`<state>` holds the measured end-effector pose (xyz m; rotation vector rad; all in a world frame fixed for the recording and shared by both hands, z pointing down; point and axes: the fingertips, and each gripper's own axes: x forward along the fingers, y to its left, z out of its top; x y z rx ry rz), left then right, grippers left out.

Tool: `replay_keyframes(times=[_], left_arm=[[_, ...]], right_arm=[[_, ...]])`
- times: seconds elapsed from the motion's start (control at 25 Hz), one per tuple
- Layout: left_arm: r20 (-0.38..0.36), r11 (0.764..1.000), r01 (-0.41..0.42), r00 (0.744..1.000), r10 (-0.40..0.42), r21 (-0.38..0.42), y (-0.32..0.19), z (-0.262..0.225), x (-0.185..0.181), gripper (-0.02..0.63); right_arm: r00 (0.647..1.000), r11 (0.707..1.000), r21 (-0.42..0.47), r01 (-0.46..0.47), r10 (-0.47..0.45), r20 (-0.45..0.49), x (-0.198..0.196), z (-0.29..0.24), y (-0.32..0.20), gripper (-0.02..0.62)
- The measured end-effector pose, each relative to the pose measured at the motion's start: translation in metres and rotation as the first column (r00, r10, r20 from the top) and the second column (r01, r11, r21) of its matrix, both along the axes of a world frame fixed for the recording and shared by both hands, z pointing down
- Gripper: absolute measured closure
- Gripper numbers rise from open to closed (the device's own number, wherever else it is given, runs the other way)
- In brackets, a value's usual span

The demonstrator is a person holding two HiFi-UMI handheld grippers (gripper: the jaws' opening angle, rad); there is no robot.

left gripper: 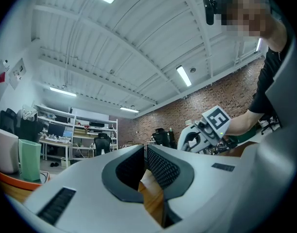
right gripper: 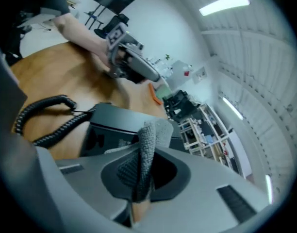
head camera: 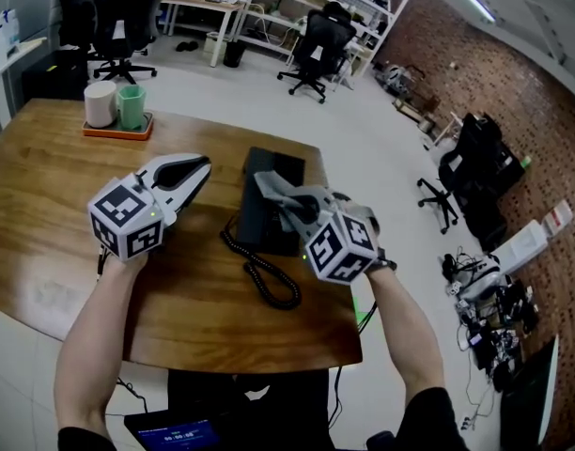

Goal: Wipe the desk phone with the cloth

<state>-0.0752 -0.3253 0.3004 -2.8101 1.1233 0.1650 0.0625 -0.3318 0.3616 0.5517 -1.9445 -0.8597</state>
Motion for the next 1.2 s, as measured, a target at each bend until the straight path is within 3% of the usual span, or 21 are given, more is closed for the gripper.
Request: replay_keyframes(times=[0.2,0.28,0.4,0.52,0.64,0.84,1.04,1.2], left_arm=[[-0.004,1.000,0.001,1.000,-0.001,-0.005,0.000,0.002,-0.003,0.598],[-0.003,1.000,-0.001,1.000,0.001,-0.004,0.000,0.002,-0.003,0.598],[-0.004,1.000,-0.004,1.000,0.004,-0.004,0.000,0.003,-0.003,0.598],[-0.009,1.000,-0.001,1.000,0.001,-0.008,0.000,0.005,-0.004,0.598],[-0.013,1.000,0.002,1.000,-0.002,-0.007,0.003,0.007,-0.004,0.598],[-0.014,1.000,0.003,1.000,-0.003,-0.008,0.002,0.003,0.001,0.598],[-0.008,1.000,0.001,1.000,-0.001,-0.003,0.002,0.000,-0.001,0.598],[-0.012,1.000,0.002,1.000,-0.002,-0.006,0.001,0.002,-0.004,0.598]], right_arm=[[0.959,0.969,-0.160,0.188,-0.216,-0.181,0.000,0.039,0.087,0.570],[0.958,0.963,-0.179,0.202,-0.232,-0.166,0.003,0.034,0.090,0.569],[0.998,0.997,-0.046,0.061,-0.060,0.025,0.008,-0.008,0.033,0.569],[0.966,0.986,0.070,-0.150,0.132,0.221,0.020,-0.048,-0.037,0.571],[0.933,0.968,0.075,-0.241,0.210,0.292,0.020,-0.057,-0.079,0.569],[0.964,0.979,0.042,-0.201,0.189,0.189,0.020,-0.033,-0.076,0.569],[0.998,0.998,0.030,-0.048,0.047,0.032,0.016,-0.002,-0.005,0.569],[0.986,0.991,-0.032,0.129,-0.131,-0.107,0.007,0.030,0.067,0.571]])
